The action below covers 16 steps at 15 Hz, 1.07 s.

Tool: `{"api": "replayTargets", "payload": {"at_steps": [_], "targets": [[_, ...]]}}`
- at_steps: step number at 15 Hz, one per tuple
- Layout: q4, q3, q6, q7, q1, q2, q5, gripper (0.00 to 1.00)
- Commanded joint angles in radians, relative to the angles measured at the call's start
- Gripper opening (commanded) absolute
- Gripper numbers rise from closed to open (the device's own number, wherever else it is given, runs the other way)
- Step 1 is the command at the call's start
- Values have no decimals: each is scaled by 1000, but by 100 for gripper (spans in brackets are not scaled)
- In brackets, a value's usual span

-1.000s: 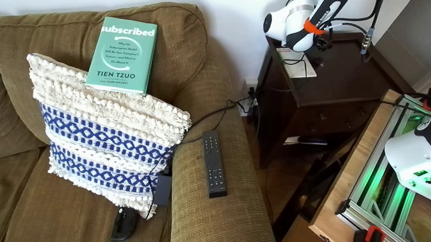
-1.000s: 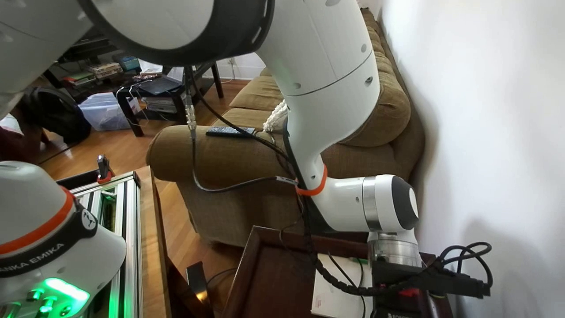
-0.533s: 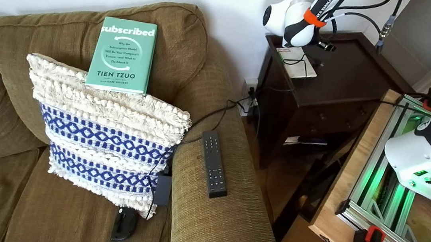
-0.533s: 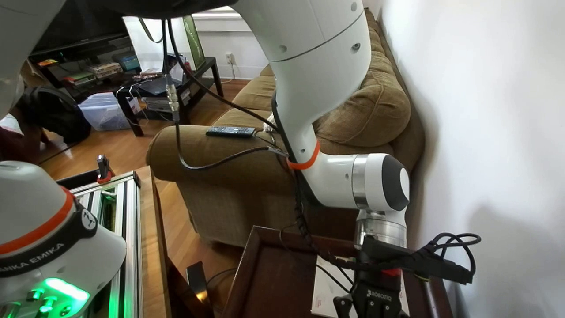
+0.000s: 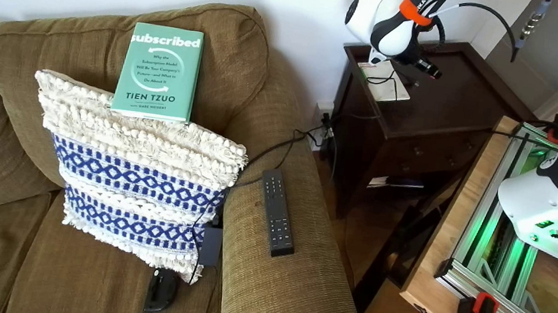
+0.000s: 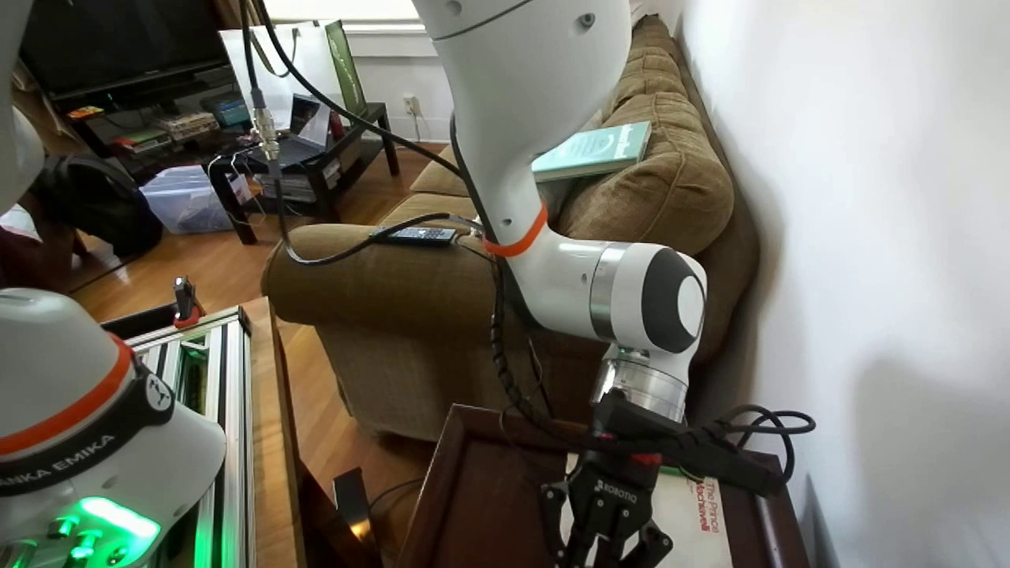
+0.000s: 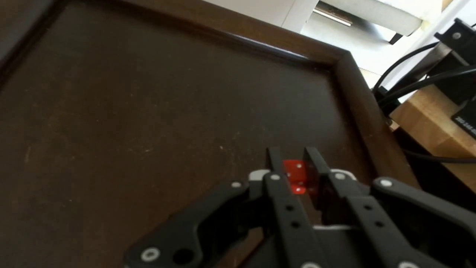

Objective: Pick up the die and drop it

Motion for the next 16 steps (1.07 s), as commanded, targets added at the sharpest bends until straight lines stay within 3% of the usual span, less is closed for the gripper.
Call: {"api": "replayTargets", "payload": {"at_steps": [1,9,16], "targets": [[-146,7,60,35,1,-128,54,5],[-365,-2,203,170,31,-330,120,5],[-494,-8,265,263,78,-475,109,5]]}}
